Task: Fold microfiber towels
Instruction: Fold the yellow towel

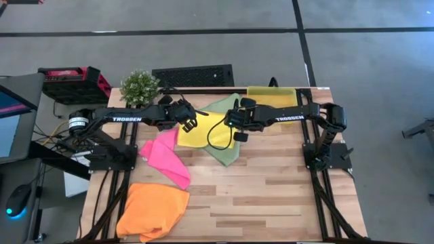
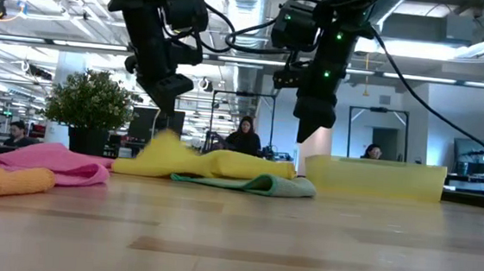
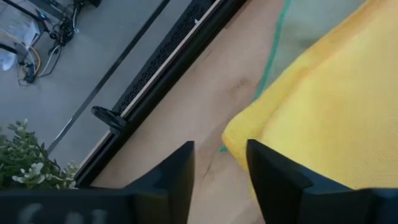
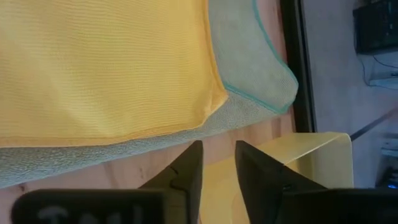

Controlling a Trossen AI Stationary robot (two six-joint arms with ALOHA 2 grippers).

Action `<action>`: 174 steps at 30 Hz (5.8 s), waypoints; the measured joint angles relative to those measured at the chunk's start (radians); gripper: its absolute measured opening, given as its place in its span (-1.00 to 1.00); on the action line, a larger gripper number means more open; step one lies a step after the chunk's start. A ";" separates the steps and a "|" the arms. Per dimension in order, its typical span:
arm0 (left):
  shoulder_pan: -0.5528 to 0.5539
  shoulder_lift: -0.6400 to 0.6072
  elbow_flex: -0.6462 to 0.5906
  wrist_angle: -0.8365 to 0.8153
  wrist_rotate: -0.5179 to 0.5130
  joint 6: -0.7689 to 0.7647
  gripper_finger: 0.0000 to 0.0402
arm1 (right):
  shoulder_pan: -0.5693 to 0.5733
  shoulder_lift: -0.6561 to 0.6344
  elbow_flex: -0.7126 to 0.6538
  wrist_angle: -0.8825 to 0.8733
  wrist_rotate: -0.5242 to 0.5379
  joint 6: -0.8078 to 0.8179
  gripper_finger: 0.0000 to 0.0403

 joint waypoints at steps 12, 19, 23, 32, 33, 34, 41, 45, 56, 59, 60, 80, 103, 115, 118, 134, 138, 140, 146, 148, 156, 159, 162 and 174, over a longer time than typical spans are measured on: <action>-0.053 0.000 0.000 -0.094 0.124 0.138 -0.10 | 0.014 -0.006 0.000 -0.031 -0.016 0.038 -0.03; -0.211 -0.001 -0.076 -0.160 0.263 0.178 -0.11 | 0.066 -0.023 0.000 -0.074 -0.154 0.031 -0.04; -0.287 -0.001 -0.170 -0.078 0.259 0.198 -0.11 | 0.102 -0.048 0.000 -0.076 -0.161 0.016 -0.06; -0.306 -0.001 -0.303 0.174 0.215 0.295 -0.11 | 0.135 -0.094 0.000 -0.054 -0.160 0.012 -0.08; -0.302 -0.001 -0.310 0.184 0.210 0.296 -0.11 | 0.138 -0.095 0.000 -0.054 -0.161 0.012 -0.08; -0.296 -0.001 -0.318 0.193 0.209 0.297 -0.11 | 0.141 -0.097 0.000 -0.054 -0.161 0.012 -0.08; -0.257 -0.004 -0.377 0.216 0.240 0.282 -0.11 | 0.146 -0.108 0.000 -0.048 -0.161 0.009 -0.10; -0.252 -0.005 -0.389 0.230 0.232 0.289 -0.12 | 0.146 -0.108 0.000 -0.049 -0.160 0.004 -0.11; -0.230 0.002 -0.338 0.208 0.204 0.340 -0.94 | 0.145 -0.126 0.000 -0.059 -0.157 0.003 -0.13; -0.221 0.002 -0.282 0.174 0.191 0.362 -0.95 | 0.145 -0.144 -0.001 -0.083 -0.156 0.015 -0.13; -0.220 0.002 -0.260 0.171 0.184 0.386 -0.96 | 0.145 -0.150 0.000 -0.080 -0.154 0.016 -0.13; -0.217 -0.001 -0.158 -0.001 0.264 0.409 -1.00 | 0.111 -0.225 0.000 -0.090 -0.157 0.013 -0.16; -0.205 0.000 -0.203 0.112 0.304 0.490 -0.41 | 0.111 -0.225 0.000 -0.087 -0.157 0.004 -0.19; -0.205 0.000 -0.185 0.105 0.310 0.570 -0.96 | 0.111 -0.224 0.000 -0.087 -0.157 0.003 -0.19; -0.205 -0.001 -0.158 0.103 0.310 0.599 -0.98 | 0.111 -0.224 0.000 -0.087 -0.157 0.004 -0.19; -0.205 0.000 -0.080 0.187 0.342 0.791 -1.00 | 0.098 -0.224 0.000 -0.113 -0.157 0.003 -0.19; -0.194 0.000 -0.080 0.260 0.355 0.854 -1.00 | 0.098 -0.224 0.000 -0.115 -0.157 0.003 -0.19; -0.185 0.000 -0.080 0.301 0.366 0.873 -1.00 | 0.098 -0.224 0.000 -0.118 -0.157 0.003 -0.19; -0.160 0.059 -0.079 0.410 0.456 0.889 -1.00 | 0.098 -0.224 0.000 -0.136 -0.157 0.003 -0.19; -0.157 0.112 -0.056 0.431 0.450 0.914 -1.00 | 0.098 -0.224 0.000 -0.139 -0.157 0.003 -0.19; -0.158 0.282 0.126 0.394 0.415 0.962 -1.00 | 0.098 -0.224 0.000 -0.153 -0.157 0.003 -0.19; -0.158 0.302 0.181 0.361 0.415 0.994 -1.00 | 0.098 -0.224 0.000 -0.161 -0.156 0.003 -0.19; -0.159 0.311 0.206 0.359 0.441 1.027 -1.00 | 0.098 -0.224 0.000 -0.168 -0.156 0.003 -0.19; -0.162 0.311 0.214 0.420 0.555 1.110 -1.00 | 0.098 -0.224 0.000 -0.185 -0.154 0.003 -0.19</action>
